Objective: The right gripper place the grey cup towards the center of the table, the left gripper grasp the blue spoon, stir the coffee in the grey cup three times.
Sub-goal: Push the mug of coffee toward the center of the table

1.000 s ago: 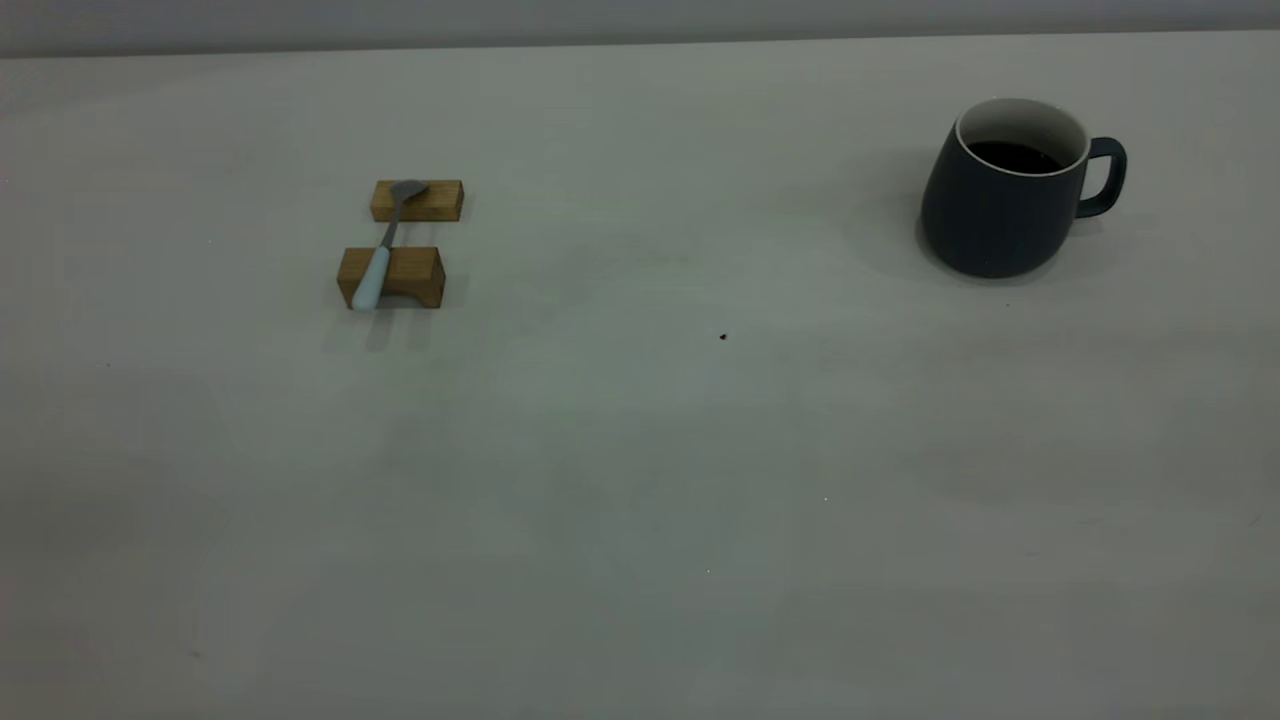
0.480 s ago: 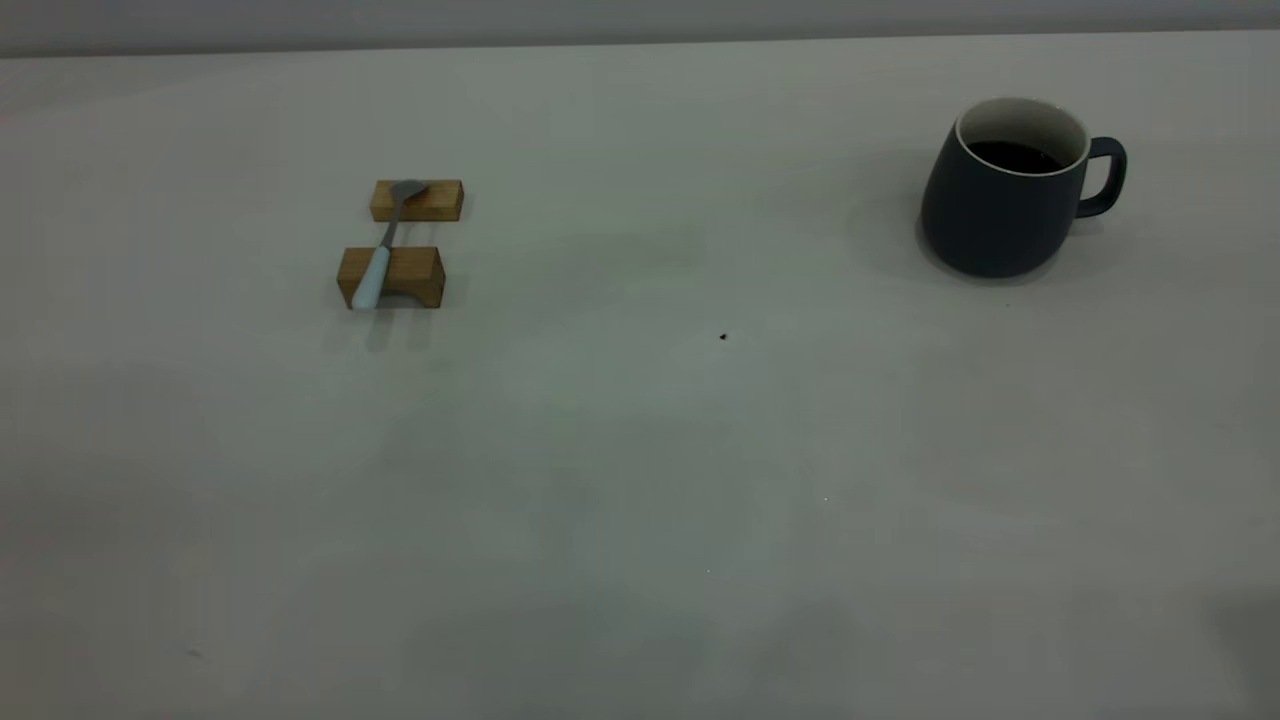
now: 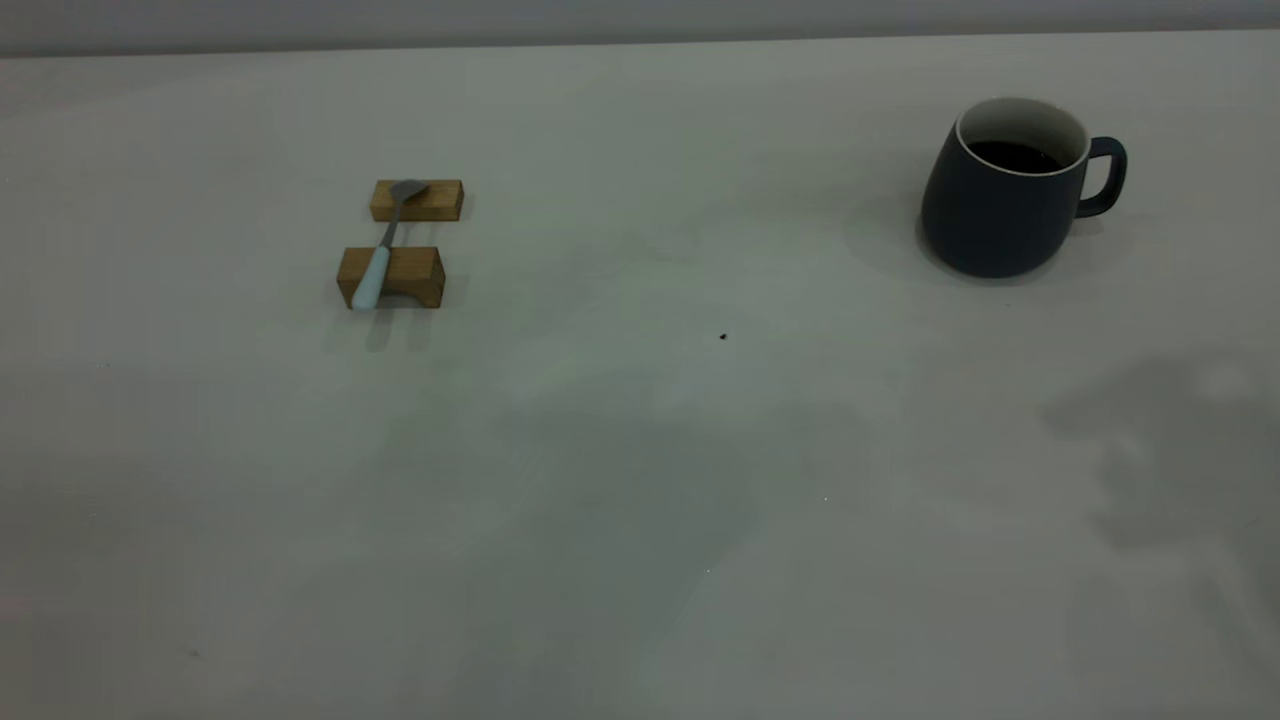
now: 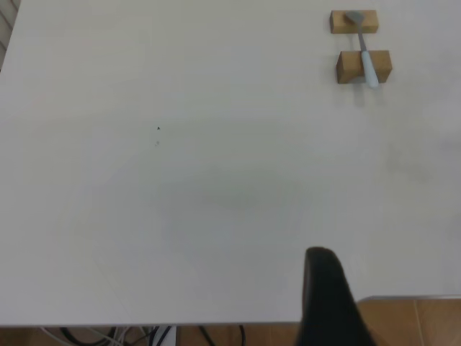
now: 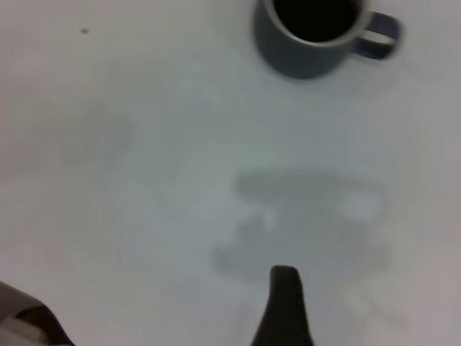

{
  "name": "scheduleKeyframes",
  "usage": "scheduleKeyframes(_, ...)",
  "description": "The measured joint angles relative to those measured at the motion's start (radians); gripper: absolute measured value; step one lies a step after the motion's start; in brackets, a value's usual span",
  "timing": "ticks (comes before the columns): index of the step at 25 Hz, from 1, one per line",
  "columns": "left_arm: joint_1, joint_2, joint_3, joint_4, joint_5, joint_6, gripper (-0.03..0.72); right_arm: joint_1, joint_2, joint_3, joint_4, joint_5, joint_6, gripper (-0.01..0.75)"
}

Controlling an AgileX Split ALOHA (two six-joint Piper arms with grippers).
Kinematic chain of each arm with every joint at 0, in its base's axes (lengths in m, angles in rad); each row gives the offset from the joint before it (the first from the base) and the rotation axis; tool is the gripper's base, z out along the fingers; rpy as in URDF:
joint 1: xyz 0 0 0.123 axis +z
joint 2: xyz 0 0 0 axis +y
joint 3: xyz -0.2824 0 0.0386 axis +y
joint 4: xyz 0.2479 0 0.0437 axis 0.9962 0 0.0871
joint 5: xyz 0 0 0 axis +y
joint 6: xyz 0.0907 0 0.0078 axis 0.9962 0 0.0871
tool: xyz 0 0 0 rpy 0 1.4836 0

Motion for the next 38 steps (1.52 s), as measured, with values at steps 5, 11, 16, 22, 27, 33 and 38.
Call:
scheduleKeyframes(5, 0.000, 0.000, 0.000, 0.000, 0.000, 0.000, 0.507, 0.068, 0.258, -0.122, 0.029, -0.049, -0.093, 0.654)
scheduleKeyframes(11, 0.000, 0.000, 0.000, 0.000, 0.000, 0.000, 0.507, 0.091, 0.497, -0.282, -0.081, -0.061, -0.155, 0.645)
scheduleKeyframes(16, 0.000, 0.000, 0.000, 0.000, 0.000, 0.000, 0.507, 0.091, 0.621, -0.365, -0.209, -0.091, -0.171, 0.641)
scheduleKeyframes(22, 0.000, 0.000, 0.000, 0.000, 0.000, 0.000, 0.507, 0.091, 0.738, -0.431, -0.346, -0.131, -0.175, 0.640)
scheduleKeyframes(27, 0.000, 0.000, 0.000, 0.000, 0.000, 0.000, 0.507, 0.091, 0.797, -0.474, -0.417, -0.194, -0.220, 0.637)
scheduleKeyframes(33, 0.000, 0.000, 0.000, 0.000, 0.000, 0.000, 0.507, 0.091, 0.868, -0.505, -0.431, -0.279, -0.340, 0.636)
scheduleKeyframes(38, 0.000, 0.000, 0.000, 0.000, 0.000, 0.000, 0.507, 0.091, 0.919, -0.517, -0.431, -0.313, -0.414, 0.636)
